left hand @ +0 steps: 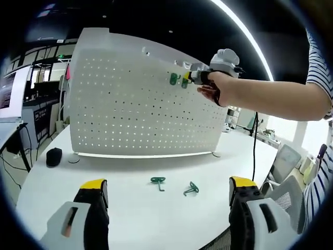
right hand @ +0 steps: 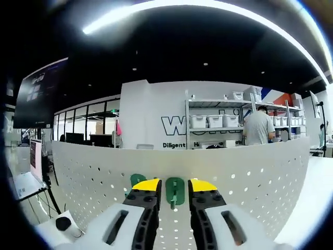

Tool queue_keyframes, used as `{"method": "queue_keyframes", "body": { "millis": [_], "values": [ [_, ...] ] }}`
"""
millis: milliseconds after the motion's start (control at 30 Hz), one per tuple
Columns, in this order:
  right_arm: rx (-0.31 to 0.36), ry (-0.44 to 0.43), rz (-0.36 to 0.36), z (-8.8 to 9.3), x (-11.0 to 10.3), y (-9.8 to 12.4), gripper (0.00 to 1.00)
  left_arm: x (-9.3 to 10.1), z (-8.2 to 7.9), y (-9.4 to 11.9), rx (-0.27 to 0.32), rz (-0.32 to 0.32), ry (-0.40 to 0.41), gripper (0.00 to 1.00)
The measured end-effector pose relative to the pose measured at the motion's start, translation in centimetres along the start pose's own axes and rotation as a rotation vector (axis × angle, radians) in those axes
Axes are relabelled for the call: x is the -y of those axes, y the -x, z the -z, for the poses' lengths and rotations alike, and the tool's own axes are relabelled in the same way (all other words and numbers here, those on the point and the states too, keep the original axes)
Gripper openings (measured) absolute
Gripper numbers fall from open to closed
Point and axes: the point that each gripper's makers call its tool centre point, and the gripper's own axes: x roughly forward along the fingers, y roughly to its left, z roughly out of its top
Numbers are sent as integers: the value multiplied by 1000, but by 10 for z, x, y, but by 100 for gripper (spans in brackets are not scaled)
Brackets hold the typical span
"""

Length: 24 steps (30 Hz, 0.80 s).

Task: Insert the hook assembly into the mounting plate slot until the hook locks in place.

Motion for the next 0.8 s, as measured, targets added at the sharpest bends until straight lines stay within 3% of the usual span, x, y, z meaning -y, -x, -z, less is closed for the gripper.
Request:
{"method": "queue_keyframes", "body": {
  "millis": [167, 467, 667, 800],
  "values": [
    [-43, 33, -19, 6, 6, 13, 32, 2, 2, 0, -12, 4, -8, 99],
    [-182, 138, -69, 52, 20, 61, 50, 5, 7, -1, -37, 14, -18, 100],
    [-322, 252, -153, 103, 21, 109, 65, 6, 8, -2, -47, 16, -24, 100],
    [-389, 330, -222, 130, 17, 146, 69, 4, 9, -1, -49, 4, -18, 100]
  ]
}}
